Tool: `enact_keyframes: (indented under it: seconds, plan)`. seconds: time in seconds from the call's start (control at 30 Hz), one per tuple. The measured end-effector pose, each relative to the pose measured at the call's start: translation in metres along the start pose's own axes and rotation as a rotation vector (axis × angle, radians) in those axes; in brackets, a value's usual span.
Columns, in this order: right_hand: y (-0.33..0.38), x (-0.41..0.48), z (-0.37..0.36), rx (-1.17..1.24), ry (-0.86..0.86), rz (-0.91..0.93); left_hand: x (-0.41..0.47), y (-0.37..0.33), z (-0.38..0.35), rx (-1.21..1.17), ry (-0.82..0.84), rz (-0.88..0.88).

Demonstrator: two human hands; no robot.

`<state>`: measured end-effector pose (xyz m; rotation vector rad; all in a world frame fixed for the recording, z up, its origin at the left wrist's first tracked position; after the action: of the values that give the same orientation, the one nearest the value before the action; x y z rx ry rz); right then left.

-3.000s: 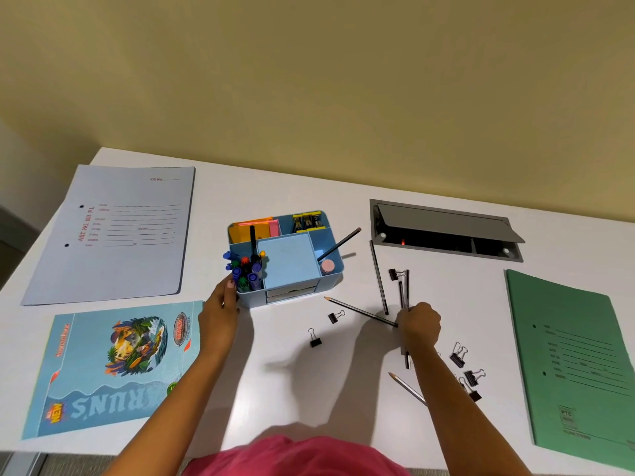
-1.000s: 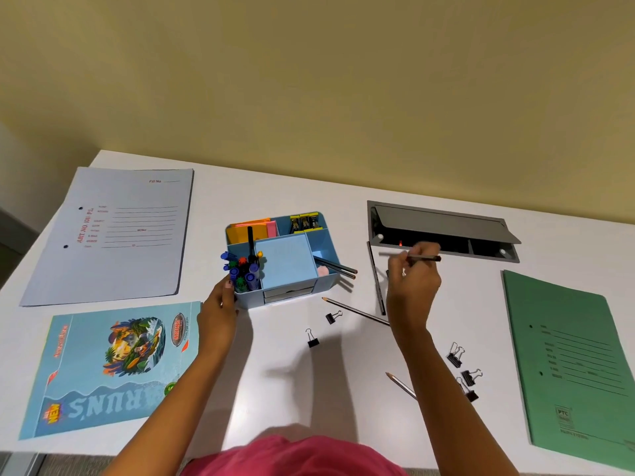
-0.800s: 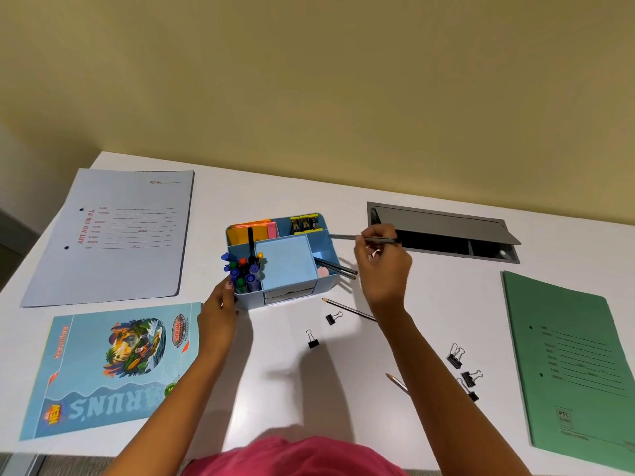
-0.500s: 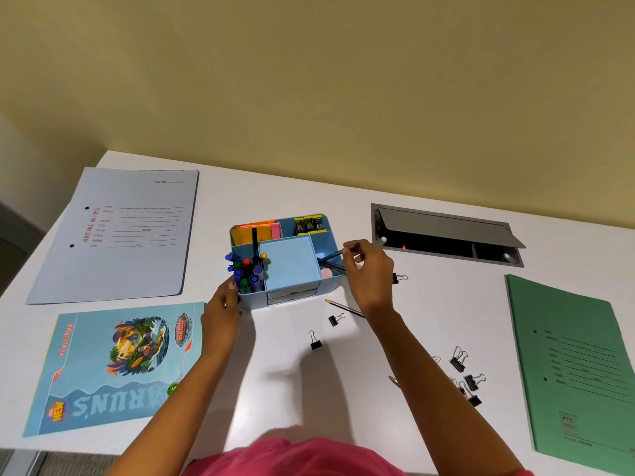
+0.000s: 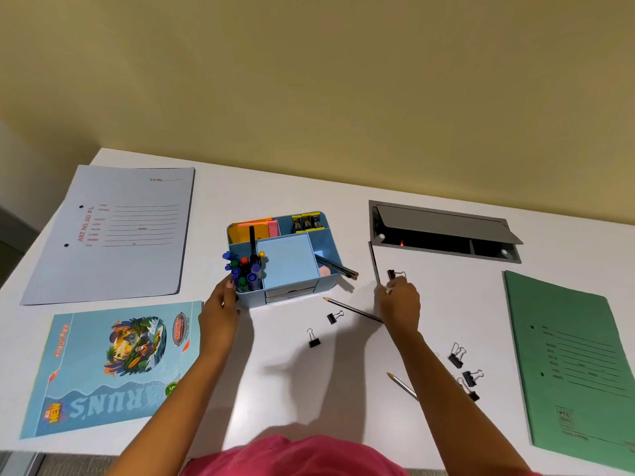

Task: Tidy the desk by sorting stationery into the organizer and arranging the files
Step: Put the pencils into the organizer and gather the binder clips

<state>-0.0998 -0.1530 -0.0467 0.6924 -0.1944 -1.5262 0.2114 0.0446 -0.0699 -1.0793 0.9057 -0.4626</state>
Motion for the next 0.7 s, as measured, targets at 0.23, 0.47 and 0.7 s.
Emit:
enact_keyframes:
  seconds: [0.23,0.47,0.7]
  plan:
    - [-0.027,-0.009,-0.024,-0.15,0.114,-0.137,0.0,-0.002,0.0,-0.002,-0.008,0.006]
    - [-0.008,-0.012,0.001,0.231,0.032,0.006,0.0,-0.002,0.001,0.003,-0.007,-0.005]
    - [0.072,-0.034,0.041,0.488,-0.013,0.316,0.0,-0.001,0.002,0.038,-0.011,-0.001]
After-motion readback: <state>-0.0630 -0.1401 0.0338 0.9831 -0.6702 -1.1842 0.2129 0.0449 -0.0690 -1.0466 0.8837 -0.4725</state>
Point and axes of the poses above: each hand's wrist, its own x-axis towards the middle knuckle, its own z-axis out of the back of the hand, y = z × x, the point moved 8 cm from there along x, towards the middle knuckle, and after that the axes turned 11 degrees about y, right-handed, at the moved point
